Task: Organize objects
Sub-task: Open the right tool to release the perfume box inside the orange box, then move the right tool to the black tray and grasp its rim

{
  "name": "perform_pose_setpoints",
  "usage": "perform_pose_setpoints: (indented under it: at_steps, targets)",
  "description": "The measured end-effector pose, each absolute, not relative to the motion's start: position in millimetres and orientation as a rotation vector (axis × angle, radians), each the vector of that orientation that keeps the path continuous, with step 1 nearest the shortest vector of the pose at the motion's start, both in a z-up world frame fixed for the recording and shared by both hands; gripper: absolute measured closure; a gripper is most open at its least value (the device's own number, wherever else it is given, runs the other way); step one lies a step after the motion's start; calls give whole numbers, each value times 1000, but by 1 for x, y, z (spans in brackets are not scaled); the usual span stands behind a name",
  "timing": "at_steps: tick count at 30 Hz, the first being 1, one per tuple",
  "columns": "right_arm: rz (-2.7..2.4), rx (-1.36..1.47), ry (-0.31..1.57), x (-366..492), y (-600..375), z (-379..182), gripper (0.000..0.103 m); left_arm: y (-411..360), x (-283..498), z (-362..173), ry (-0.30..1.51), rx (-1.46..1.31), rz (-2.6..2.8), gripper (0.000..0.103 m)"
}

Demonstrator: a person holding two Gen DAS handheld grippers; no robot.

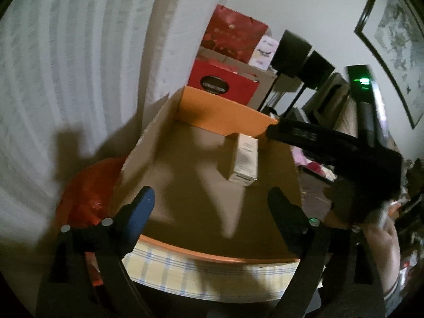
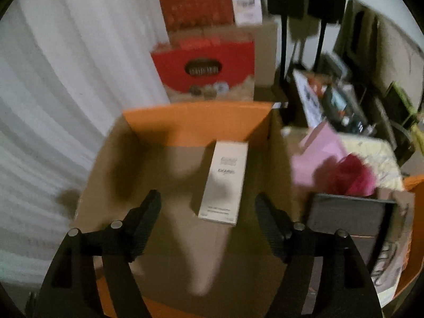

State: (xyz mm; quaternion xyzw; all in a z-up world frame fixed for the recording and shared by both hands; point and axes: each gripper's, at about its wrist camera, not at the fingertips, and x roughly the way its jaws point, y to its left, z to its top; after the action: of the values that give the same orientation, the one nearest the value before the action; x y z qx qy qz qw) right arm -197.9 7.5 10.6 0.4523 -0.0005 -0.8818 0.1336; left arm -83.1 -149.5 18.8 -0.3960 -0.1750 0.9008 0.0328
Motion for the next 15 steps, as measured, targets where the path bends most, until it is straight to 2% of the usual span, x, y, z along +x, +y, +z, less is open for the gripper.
perform_pose_setpoints:
  at_steps: [4,15]
  targets:
    - [-2635,1177,69,-172,26,37,21,-132,-78,27,-511,-1190,2769,9]
    - [-2633,1183,56,-141,108,39,19,-77,-75,39,-389,-1167,2683,9]
